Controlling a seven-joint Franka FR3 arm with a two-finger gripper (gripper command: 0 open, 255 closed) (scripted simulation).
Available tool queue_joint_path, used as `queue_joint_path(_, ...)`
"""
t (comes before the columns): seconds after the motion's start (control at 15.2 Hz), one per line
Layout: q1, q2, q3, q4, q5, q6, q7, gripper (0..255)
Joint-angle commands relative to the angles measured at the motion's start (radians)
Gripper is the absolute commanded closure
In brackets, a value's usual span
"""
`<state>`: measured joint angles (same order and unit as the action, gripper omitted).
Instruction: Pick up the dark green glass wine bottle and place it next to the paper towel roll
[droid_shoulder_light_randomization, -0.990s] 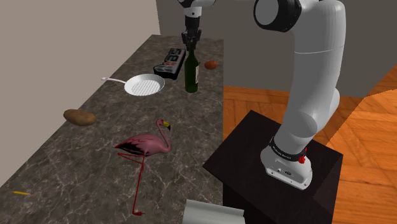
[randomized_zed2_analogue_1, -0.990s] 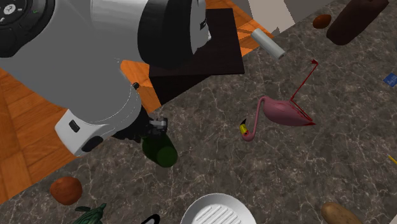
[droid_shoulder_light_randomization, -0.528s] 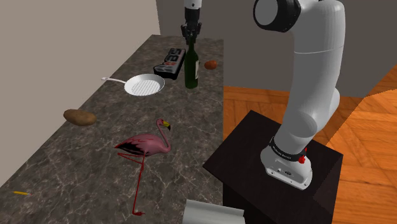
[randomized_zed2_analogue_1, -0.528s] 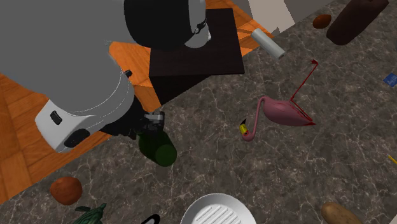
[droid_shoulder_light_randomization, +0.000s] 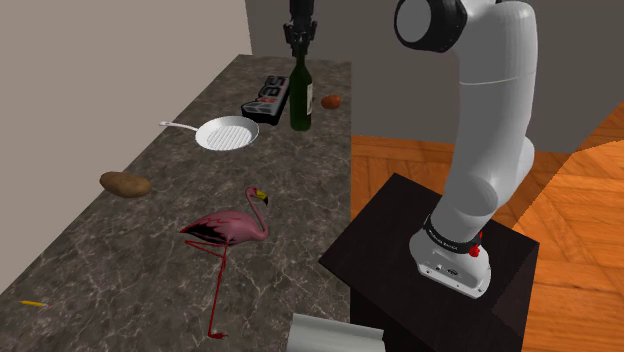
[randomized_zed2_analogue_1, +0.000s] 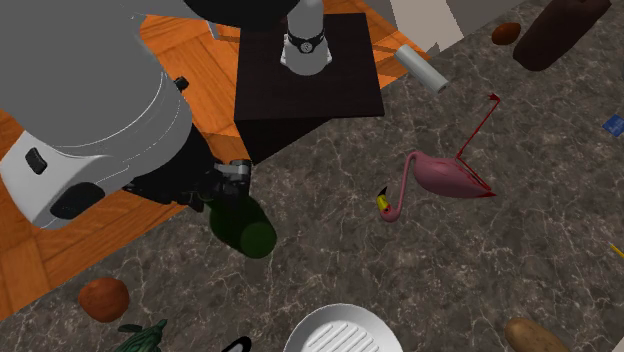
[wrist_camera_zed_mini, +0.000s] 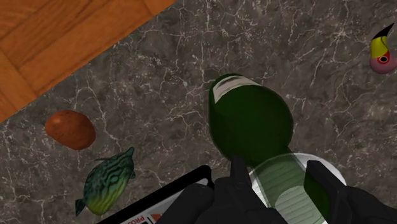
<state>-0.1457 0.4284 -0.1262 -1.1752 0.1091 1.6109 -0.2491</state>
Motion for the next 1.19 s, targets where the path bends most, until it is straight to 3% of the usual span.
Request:
queue_joint_path(0.0,-0.002,0.002,0.000,0.028,0.000,-0.026,0.001,255)
queue_joint_path(0.2,-0.005,0.016,0.000,0.084,0.002,-0.067,0.003,255)
queue_joint_path(0.59,0.066,-0.219,0.018,-0.184,-0.031,-0.028,0.078,255)
queue_joint_path(1.12,0.137,-0.459,0.070,-0.391,-0.057,-0.054,0.201,255)
